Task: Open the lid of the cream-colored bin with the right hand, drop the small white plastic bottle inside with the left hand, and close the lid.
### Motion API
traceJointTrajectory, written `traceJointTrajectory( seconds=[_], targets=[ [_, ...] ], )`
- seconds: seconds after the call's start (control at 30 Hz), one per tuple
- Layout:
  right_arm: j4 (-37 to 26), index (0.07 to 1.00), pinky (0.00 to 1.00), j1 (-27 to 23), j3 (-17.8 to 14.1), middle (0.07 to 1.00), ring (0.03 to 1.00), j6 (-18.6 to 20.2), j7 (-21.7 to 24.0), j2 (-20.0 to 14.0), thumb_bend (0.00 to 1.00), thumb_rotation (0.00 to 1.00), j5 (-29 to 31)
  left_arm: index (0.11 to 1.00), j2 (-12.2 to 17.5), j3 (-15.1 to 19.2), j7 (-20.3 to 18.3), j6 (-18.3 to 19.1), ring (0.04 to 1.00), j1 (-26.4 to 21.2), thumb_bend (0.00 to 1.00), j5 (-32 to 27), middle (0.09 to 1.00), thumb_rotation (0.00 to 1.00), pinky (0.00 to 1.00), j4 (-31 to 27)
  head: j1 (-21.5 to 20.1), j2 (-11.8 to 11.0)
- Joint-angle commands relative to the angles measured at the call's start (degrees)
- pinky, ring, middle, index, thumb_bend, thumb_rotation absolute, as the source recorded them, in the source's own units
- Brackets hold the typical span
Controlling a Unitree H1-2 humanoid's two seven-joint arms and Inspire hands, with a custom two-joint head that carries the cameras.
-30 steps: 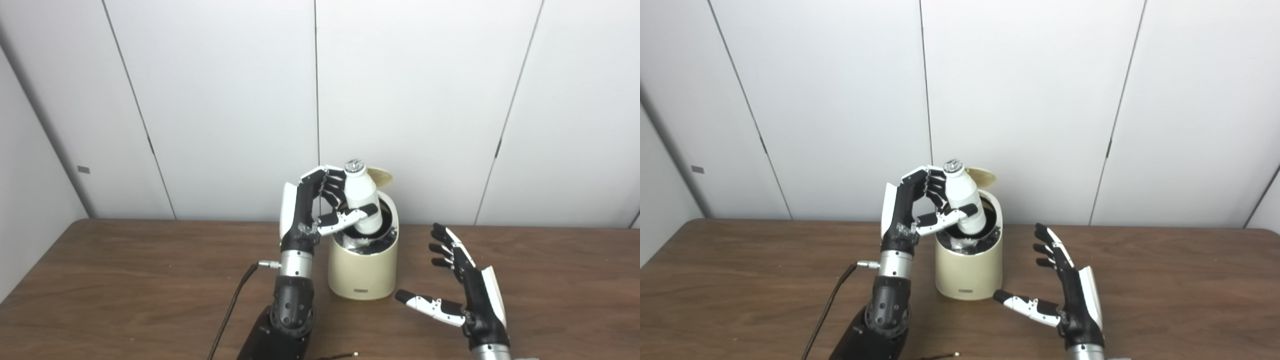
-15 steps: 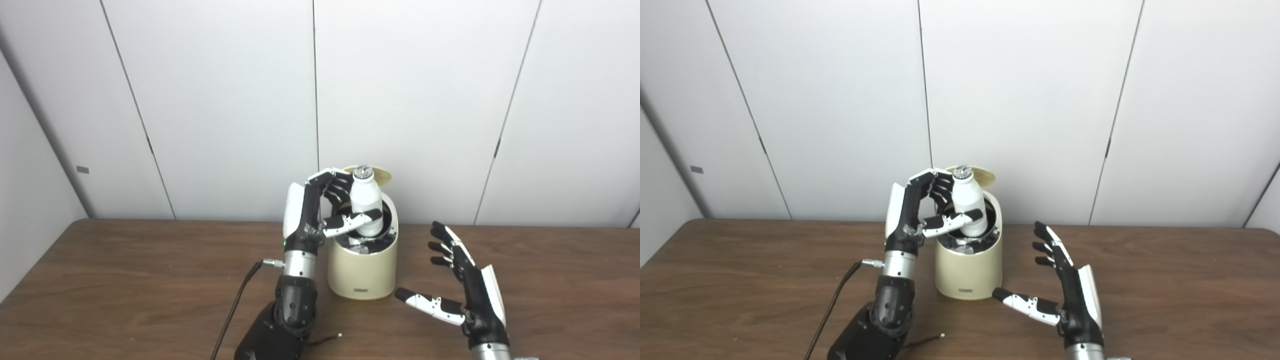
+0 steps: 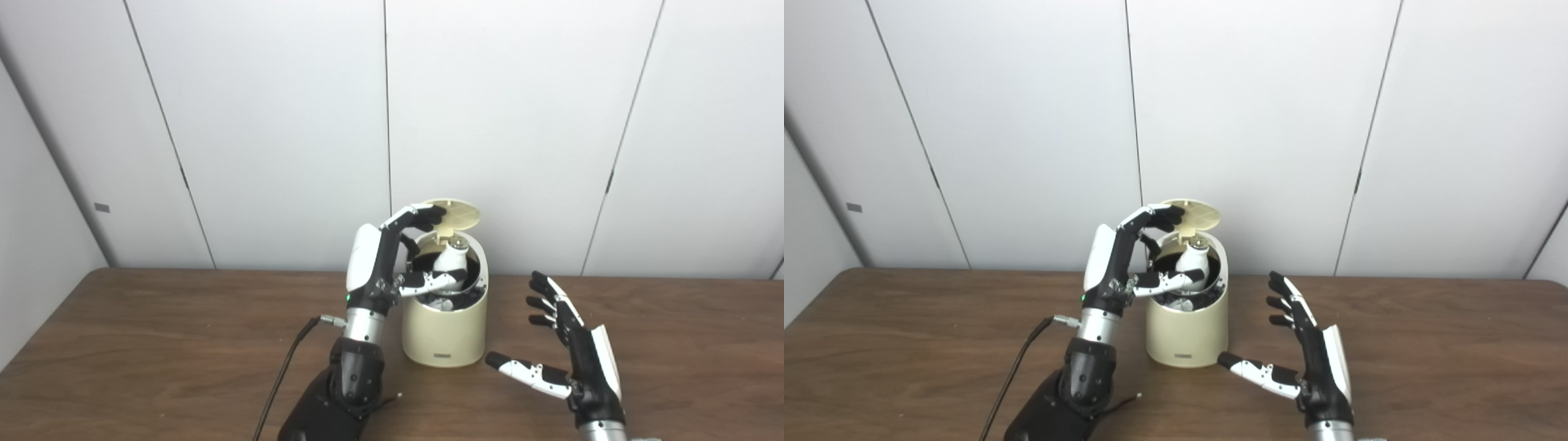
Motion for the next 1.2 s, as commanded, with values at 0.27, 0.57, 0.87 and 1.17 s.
traceJointTrajectory(
  seconds=[0.27, 0.57, 0.87, 1.17],
  targets=[
    [-1.6, 0.881, 0.71, -1.6, 0.2, 0.871, 0.807, -1.7, -0.4, 0.1, 0.81, 0.29, 0.0, 0.600, -0.4, 0.6, 1.1, -1.5, 0.493, 1.0, 0.78, -4.1, 0.589, 0.00, 0.40, -6.3, 0.6, 0.0],
    [-0.8, 0.874, 0.71, -1.7, 0.0, 0.867, 0.805, -2.1, -0.3, -0.5, 0.80, 0.26, 0.3, 0.522, 1.2, -0.7, 3.5, -1.5, 0.403, 5.2, 0.52, -6.2, 0.460, 0.00, 0.33, -13.8, 1.6, -0.2],
    [0.0, 0.881, 0.73, -1.5, 0.1, 0.878, 0.816, -2.4, 0.1, -1.4, 0.80, 0.28, 1.3, 0.502, 3.1, 0.3, 2.1, -1.5, 0.464, 8.3, 0.52, -11.4, 0.478, 0.00, 0.41, -16.9, 2.3, -0.6],
    [0.0, 0.882, 0.73, -1.4, 0.0, 0.877, 0.812, -2.6, 0.9, -2.6, 0.80, 0.31, 2.3, 0.683, 8.7, 3.0, -13.0, 0.5, 0.669, 13.4, 0.65, -20.9, 0.728, 0.09, 0.55, -21.9, 2.4, -1.3]
  ],
)
